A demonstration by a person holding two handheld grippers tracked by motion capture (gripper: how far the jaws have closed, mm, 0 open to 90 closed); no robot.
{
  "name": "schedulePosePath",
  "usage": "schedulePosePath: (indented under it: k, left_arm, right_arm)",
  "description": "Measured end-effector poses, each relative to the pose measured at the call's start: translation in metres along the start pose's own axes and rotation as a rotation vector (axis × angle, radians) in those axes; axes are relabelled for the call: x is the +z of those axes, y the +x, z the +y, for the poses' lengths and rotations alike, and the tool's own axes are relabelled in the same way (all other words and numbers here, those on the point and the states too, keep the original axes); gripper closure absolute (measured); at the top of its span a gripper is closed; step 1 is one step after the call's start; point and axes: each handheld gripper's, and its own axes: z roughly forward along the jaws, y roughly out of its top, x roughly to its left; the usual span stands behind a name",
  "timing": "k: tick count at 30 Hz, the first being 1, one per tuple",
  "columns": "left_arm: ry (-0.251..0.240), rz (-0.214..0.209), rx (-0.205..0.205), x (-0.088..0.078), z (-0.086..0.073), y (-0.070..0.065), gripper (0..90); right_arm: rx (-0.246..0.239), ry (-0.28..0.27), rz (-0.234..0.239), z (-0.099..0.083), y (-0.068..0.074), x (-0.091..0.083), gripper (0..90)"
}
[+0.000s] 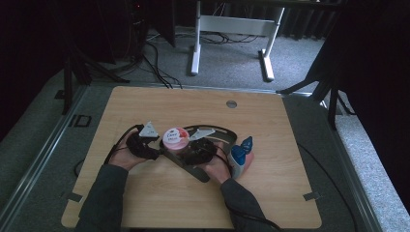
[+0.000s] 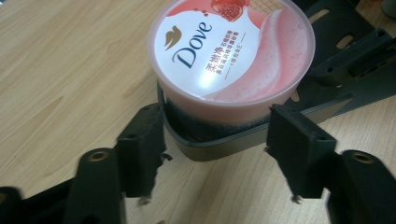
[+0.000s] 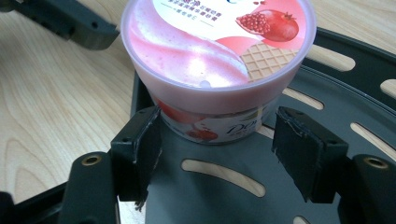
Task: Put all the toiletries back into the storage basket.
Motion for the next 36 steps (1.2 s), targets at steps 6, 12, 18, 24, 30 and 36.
schedulePosePath:
  k: [6, 12, 18, 24, 30, 36]
  left_arm:
    - [-0.013, 0.015, -0.035, -0.005, -0.006, 0.001, 49.0]
    - [-0.015, 0.039, -0.049, -0.008, -0.008, -0.001, 58.4]
    - [-0.023, 0.048, -0.062, -0.010, -0.011, -0.004, 65.5]
    - [-0.014, 0.058, -0.068, -0.007, -0.013, -0.009, 70.7]
    - [0.003, 0.076, -0.097, -0.001, -0.018, -0.006, 73.8]
    - [0.011, 0.092, -0.113, 0.003, -0.022, -0.002, 85.8]
  right_arm:
    - [0.004, 0.003, -0.019, -0.002, 0.004, -0.003, 34.6]
    - [0.003, 0.009, -0.056, -0.005, 0.012, -0.003, 42.0]
    - [-0.003, 0.012, -0.061, -0.008, 0.015, -0.005, 52.4]
    - [0.000, 0.017, -0.091, -0.010, 0.016, -0.006, 59.3]
    - [0.039, 0.014, -0.136, -0.009, 0.011, -0.004, 73.9]
    - [0.053, 0.009, -0.197, -0.009, 0.008, 0.000, 86.4]
